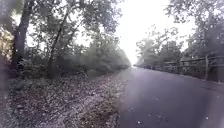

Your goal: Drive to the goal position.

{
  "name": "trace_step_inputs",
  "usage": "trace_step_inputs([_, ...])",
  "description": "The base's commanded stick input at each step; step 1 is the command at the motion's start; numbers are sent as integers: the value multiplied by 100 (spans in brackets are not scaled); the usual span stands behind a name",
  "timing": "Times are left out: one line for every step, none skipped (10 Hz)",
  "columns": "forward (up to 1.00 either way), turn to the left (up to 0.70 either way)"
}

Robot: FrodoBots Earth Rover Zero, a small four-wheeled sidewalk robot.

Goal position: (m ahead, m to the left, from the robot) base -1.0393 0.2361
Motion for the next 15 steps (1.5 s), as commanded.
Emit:
trace_step_inputs([0, -100])
trace_step_inputs([0, -100])
trace_step_inputs([0, -100])
trace_step_inputs([0, -100])
trace_step_inputs([0, -100])
trace_step_inputs([0, -100])
trace_step_inputs([0, -87])
trace_step_inputs([0, -61])
trace_step_inputs([0, -34])
trace_step_inputs([0, -8])
trace_step_inputs([0, 0])
trace_step_inputs([0, 0])
trace_step_inputs([0, 0])
trace_step_inputs([0, 0])
trace_step_inputs([0, 0])
